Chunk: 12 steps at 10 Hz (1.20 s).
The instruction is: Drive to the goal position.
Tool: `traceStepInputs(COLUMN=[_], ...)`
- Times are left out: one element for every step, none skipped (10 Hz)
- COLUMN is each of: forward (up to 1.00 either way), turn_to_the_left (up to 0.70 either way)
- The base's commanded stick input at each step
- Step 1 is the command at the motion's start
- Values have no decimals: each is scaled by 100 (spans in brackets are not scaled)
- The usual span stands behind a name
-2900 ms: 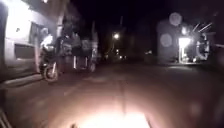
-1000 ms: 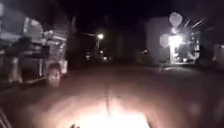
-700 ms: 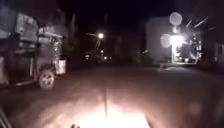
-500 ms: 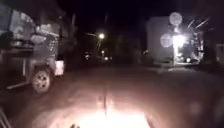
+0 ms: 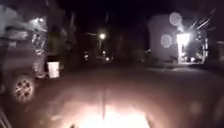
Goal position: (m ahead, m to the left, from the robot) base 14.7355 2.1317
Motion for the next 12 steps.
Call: traceStepInputs(forward=[100, 100, 100, 100, 100, 100, 100, 100, 100, 100, 100, 100], turn_to_the_left=[0, 0, 0, 0, 0, 0, 0, 0, 0, 0, 0, 0])
